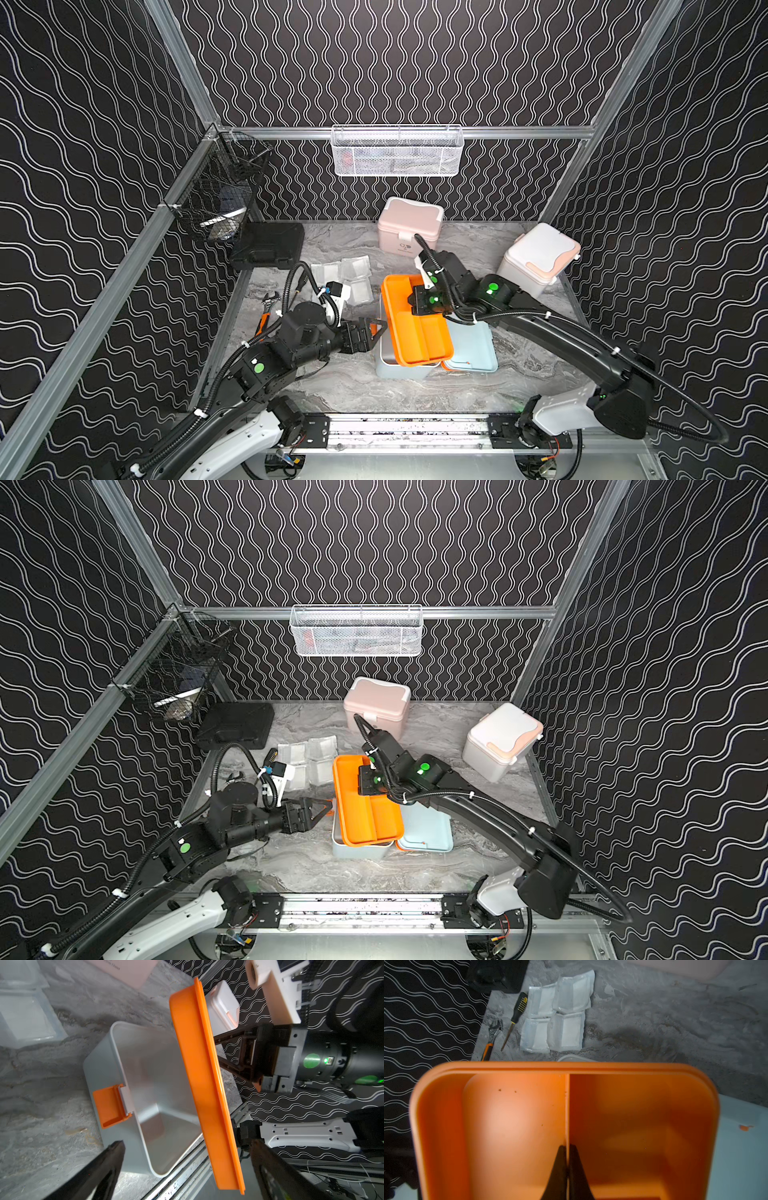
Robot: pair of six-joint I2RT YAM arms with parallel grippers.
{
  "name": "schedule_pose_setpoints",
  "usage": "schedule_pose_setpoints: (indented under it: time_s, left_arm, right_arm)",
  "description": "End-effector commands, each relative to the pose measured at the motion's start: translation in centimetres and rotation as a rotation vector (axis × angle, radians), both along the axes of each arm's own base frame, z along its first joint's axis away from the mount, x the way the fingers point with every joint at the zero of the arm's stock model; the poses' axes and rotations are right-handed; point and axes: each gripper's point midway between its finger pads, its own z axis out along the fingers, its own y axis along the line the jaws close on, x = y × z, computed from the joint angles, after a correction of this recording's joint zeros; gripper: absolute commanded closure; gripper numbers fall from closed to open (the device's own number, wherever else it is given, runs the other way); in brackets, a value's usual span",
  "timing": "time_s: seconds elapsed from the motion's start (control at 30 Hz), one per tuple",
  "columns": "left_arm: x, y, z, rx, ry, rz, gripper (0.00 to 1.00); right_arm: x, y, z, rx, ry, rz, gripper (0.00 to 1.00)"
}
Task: Open first aid kits and take out gauze
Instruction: Pick up the compartment layer from the first aid kit.
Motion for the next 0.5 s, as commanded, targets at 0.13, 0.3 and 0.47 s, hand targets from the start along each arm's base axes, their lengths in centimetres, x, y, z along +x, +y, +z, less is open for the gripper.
schedule_pose_setpoints:
  time_s: [0.13,0.3,0.47]
  left_arm:
    - [-1.1,0.1,7.3,-0.038,-0.252,-0.079,0.01]
    - [-2.1,0.8,11.5,-0.068,-0.42,-0.101,0.01]
    - [-2.1,0.9,13.0,-0.063,-0.486,-0.098,0.01]
  right_arm:
    - [-2.0,-4.0,10.4,0.205,-0.309,0.037,1.0]
    - [-4.5,-9.9,16.6,0.321,-0.565,-0.056,1.0]
    - [-6.5,-16.7,19.1,0.381,-0.737,-0.238,1.0]
